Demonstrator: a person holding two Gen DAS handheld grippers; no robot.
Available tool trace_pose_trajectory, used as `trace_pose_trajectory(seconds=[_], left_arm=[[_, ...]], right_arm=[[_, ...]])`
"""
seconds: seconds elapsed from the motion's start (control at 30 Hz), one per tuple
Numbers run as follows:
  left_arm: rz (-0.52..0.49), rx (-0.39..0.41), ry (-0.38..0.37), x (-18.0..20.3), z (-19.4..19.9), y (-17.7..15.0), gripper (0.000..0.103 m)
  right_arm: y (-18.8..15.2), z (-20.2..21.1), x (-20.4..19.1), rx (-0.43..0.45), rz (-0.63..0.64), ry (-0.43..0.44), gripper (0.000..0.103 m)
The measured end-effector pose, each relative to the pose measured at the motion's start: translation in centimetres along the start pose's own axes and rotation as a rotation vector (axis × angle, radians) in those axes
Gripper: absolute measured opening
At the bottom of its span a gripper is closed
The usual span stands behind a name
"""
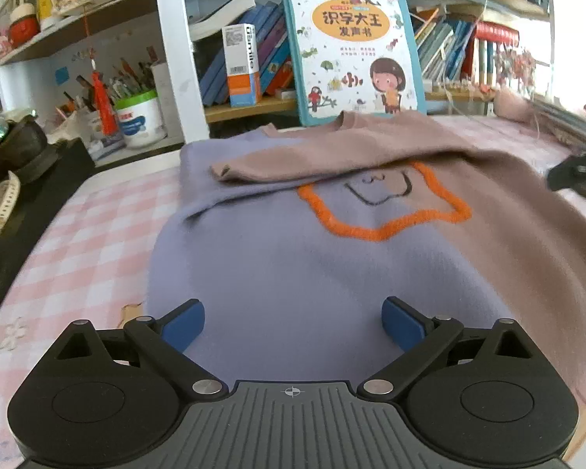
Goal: Fold clothes
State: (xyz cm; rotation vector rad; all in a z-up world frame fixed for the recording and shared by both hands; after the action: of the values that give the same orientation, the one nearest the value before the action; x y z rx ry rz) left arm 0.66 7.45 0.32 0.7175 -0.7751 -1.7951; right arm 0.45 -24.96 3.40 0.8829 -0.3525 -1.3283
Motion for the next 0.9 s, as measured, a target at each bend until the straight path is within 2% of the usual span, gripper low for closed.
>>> trace_pose_trajectory(seconds=[0.17,0.3,0.4,0.47,0.57,0.63,0.8,0.83,0.9], left_arm=[[-0.024,-0.047,0.081,-1.1,2.4,-0.7,0.098],[0.026,-0.086,0.109,-2.8,4.0,-1.4,0.096],[0.139,-0.110,0.089,-4.8,4.7,-2.1,0.085],[0.230,-0.116,0.048,-6.0,5.0,-2.4,0.070],[0.329,-0.123,-0.010,-7.1,4.9,-2.7,0.058],[0.359,-0.129,-0.030,-7.3,4.7,-2.8,0.056],[0.361,-0.125,-0.032,-7.3,4.3,-2.7,0.054],[0.362,-0.123,-0.034,-7.2,4.2,-2.7,0.051],[0.368,-0.117,-0.056,-7.2,4.1,-2.6,0.035]], right_arm=[[-2.8,2.6,1.5,-0.018,-0.027,-0.018,0.050],[-4.6,3.6,1.9,-0.045,-0.045,-0.005,0.050],[-5.4,3.8,1.9,-0.059,-0.051,0.021,0.050],[-5.8,3.8,1.9,-0.070,-0.060,0.041,0.050],[-6.1,3.6,1.8,-0.079,-0.069,0.046,0.048],[-6.0,3.6,1.7,-0.076,-0.069,0.054,0.047],[-5.7,3.6,1.4,-0.067,-0.069,0.074,0.027],[-5.7,3.6,1.4,-0.065,-0.069,0.078,0.022],[-5.6,3.6,1.3,-0.062,-0.069,0.086,0.020]])
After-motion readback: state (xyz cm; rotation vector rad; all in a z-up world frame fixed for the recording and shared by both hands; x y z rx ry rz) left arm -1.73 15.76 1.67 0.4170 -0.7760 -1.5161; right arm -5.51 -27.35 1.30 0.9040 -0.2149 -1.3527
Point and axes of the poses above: each gripper's, at about its wrist camera, not at the fingertips, and z roughly against the way its jaws point, x to its right, y to its top, the point moved 1 cm from there along -z, roughly the way its jaws point, and after that the axes turned 1 degree about x, right-handed, at the moved point
